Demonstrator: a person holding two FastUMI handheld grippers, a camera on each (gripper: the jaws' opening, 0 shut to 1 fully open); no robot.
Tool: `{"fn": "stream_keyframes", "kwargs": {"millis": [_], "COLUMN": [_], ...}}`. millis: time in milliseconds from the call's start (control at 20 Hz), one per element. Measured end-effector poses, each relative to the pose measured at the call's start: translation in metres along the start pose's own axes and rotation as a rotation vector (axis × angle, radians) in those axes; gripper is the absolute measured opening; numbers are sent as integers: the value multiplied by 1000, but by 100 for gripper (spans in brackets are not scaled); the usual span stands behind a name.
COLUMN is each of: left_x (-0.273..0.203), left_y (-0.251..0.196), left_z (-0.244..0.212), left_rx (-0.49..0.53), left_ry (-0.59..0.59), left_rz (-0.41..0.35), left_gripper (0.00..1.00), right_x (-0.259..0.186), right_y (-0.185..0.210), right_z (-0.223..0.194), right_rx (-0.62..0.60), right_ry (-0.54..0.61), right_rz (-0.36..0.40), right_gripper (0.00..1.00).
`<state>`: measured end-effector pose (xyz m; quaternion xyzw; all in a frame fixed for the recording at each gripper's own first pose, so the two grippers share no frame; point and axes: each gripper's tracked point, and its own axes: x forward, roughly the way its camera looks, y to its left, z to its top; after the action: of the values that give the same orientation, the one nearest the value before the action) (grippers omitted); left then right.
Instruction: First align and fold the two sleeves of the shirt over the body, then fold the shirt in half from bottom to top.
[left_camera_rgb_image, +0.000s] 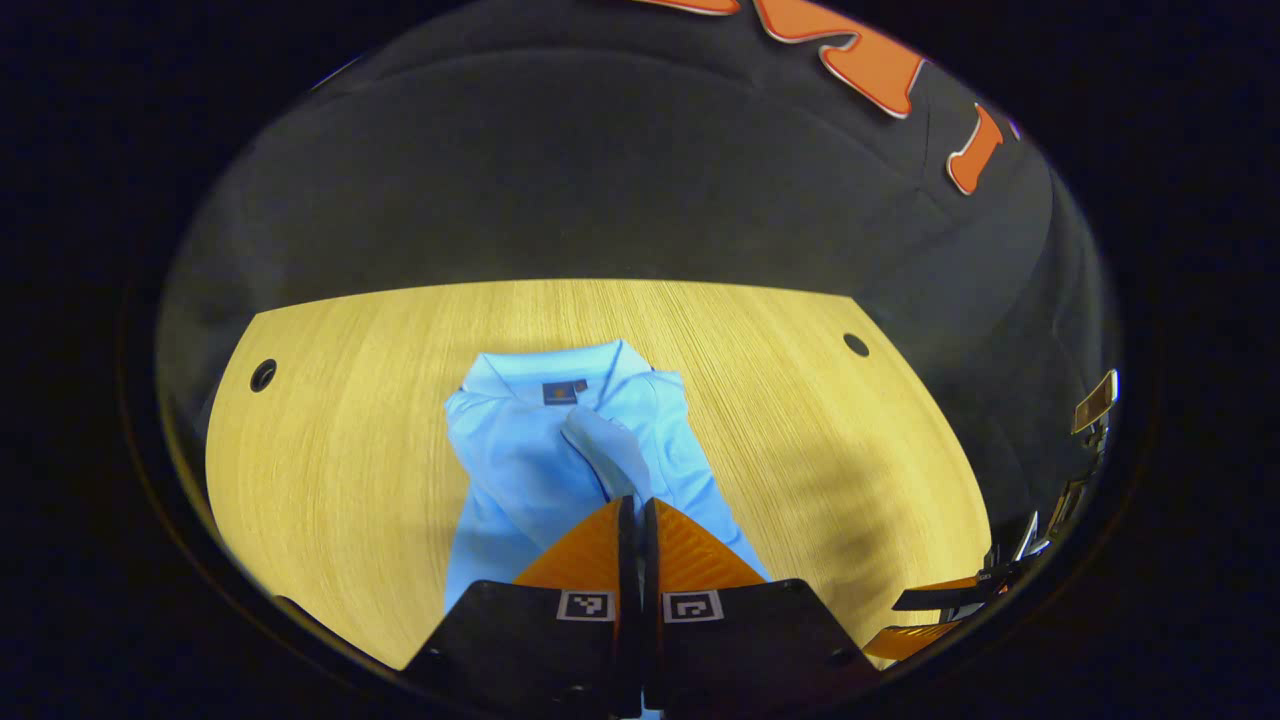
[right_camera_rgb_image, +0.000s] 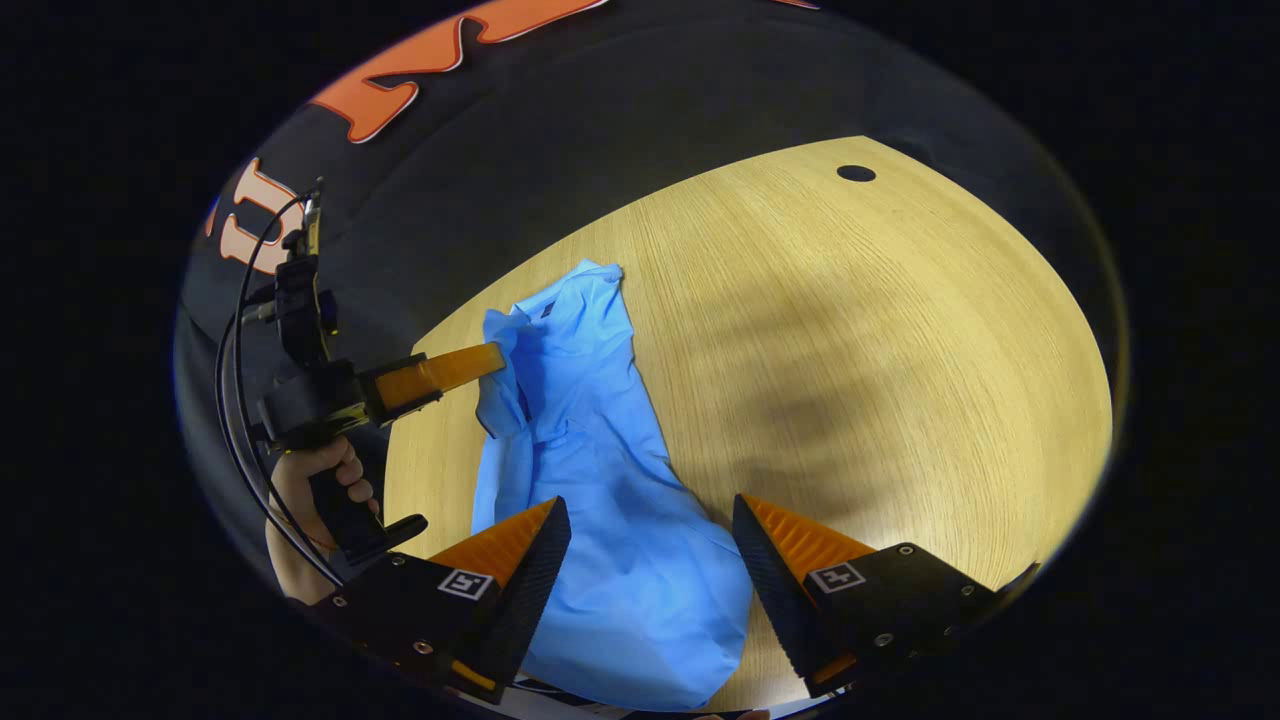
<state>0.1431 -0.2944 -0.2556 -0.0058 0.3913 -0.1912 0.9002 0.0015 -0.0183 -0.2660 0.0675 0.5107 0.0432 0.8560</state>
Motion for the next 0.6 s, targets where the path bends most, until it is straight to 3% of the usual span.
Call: {"fn": "stream_keyframes", "kwargs": {"millis": [150,350,600], "left_x": [6,-12,-66], "left_y": [-11,-8,25], "left_z": [-7,-18,-66], "left_rx": [-2,-11,-32], "left_ry": [6,17,43], "left_rz": [3,35,88], "left_gripper": [16,100,99], "right_x": [-4,-7,-6], "right_y": [-5,-10,-6], "right_z": [-1,-9,-32], "right_rx": [7,-13,-76], "right_ry": [-5,0,31], "right_rz": [-4,-24,-60], "right_gripper": [99,98,98]}}
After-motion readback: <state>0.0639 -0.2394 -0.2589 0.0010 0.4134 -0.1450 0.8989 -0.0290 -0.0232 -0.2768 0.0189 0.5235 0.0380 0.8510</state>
